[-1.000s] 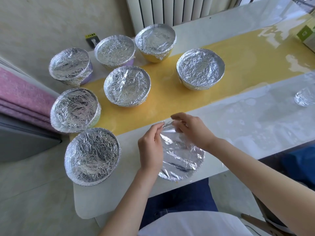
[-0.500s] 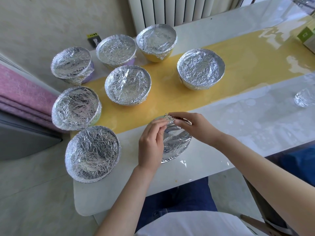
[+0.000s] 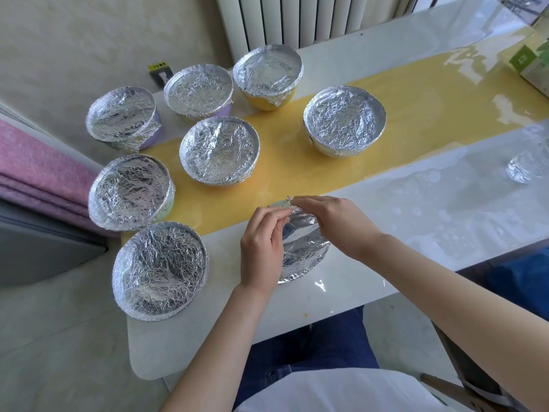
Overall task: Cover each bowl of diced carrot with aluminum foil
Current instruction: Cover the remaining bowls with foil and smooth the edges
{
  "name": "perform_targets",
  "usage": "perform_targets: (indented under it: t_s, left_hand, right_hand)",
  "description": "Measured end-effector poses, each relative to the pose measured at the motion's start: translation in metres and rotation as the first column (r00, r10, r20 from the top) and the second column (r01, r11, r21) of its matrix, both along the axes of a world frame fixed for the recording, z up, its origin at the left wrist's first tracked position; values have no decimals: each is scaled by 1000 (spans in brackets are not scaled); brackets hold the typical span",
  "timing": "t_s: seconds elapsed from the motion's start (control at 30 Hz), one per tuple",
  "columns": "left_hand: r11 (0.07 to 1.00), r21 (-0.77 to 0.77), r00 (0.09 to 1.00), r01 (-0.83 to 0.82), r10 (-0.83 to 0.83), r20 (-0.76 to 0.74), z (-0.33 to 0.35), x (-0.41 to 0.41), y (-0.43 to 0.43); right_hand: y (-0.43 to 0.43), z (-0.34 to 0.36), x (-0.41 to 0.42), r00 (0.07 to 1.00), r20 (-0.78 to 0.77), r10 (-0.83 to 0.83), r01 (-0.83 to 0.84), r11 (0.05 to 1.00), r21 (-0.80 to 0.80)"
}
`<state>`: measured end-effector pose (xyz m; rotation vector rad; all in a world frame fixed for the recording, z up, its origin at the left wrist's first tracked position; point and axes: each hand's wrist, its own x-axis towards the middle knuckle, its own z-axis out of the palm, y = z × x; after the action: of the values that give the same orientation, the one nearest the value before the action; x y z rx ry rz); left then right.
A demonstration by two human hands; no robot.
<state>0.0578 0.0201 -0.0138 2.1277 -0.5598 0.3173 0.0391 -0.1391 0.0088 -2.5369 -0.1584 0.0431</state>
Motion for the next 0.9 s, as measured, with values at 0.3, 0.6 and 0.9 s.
perform_targets:
  t_s: [0.3,0.6,0.9]
  left_hand:
    - [999,29,1000,12,-13,14,0,1,1]
    - [1000,24,1000,-5,5,11,2,0,1]
    - [1000,24,1000,-11,10,28,-3,-1,3]
  right_hand:
    - [-3,-4,9,989,-134,68,-63,997,42]
    - [-2,2,16,955,-240,171,-147,982,115]
    - [1,5,15,951,-242,190,-178,981,72]
